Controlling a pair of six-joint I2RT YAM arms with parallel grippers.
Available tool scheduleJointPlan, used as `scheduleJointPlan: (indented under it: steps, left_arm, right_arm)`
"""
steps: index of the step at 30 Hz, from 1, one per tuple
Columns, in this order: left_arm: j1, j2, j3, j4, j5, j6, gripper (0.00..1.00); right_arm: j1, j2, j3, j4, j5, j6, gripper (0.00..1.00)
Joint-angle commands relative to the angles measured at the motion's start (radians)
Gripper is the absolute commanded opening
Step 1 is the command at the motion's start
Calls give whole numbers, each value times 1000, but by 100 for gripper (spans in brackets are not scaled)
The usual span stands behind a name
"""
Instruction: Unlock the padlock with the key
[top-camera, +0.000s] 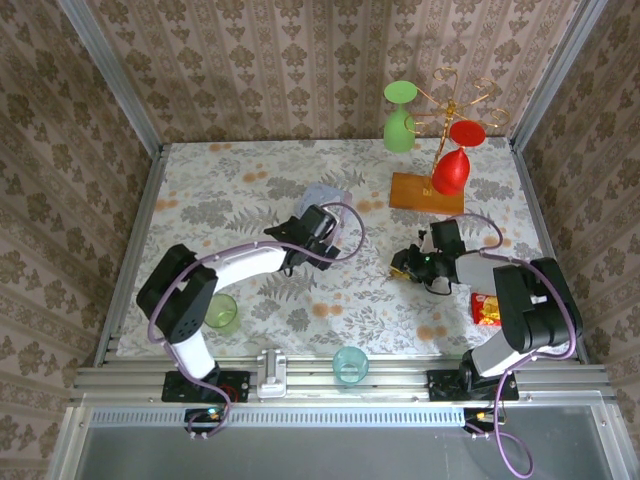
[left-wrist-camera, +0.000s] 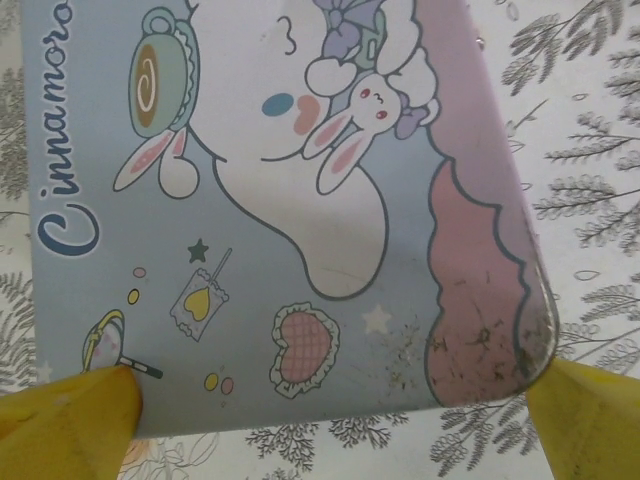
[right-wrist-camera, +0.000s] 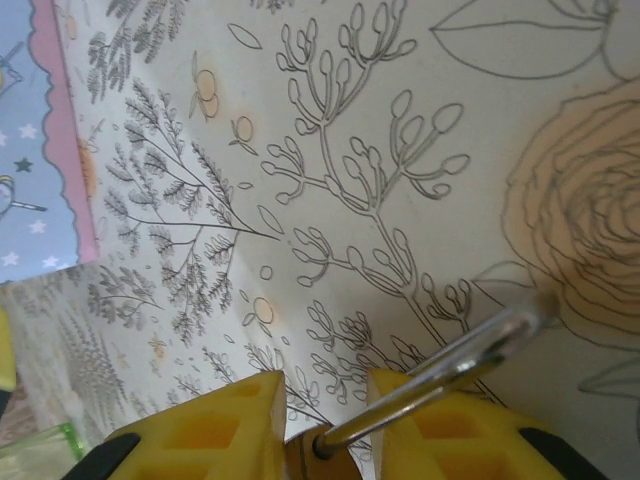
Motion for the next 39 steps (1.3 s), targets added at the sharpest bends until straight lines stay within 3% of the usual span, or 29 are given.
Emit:
scheduleJointPlan:
  steps: [1,8,10,11,21,24,29,33,39]
  left_arm:
    - [17,68,-9,-104,-59,-48,100]
    - [163,62,-54,-58,13,-103,98]
    - [211,61,-52,-66,36,-106,97]
    - [233,59,-52,-66,43,-107,97]
    - [323,4,-86,-33,103,-123,96]
    - [399,-9,-135,32,248,-200,94]
    - [305,-93,-177,46,106,-183,95]
    - [303,-99,-156,10,45,-156,95]
    - [318,-207,-157,8,96,-130,97]
  right_arm:
    - [26,-29,53,-209,132,-101,29]
    - [101,-2,168,-415,330,-210,33]
    - [126,28,218,-479,373,-235,42]
    - [140,47,245,-507,396,-244,42]
    - [207,154,342,-448,454,-234,42]
    - [248,194,393,-455,507,-256,43]
    - [298,220,455,-489,598,-282,43]
    - [300,194,445,-472,622,-287,43]
    - [297,134,448,-464,639,-308,46]
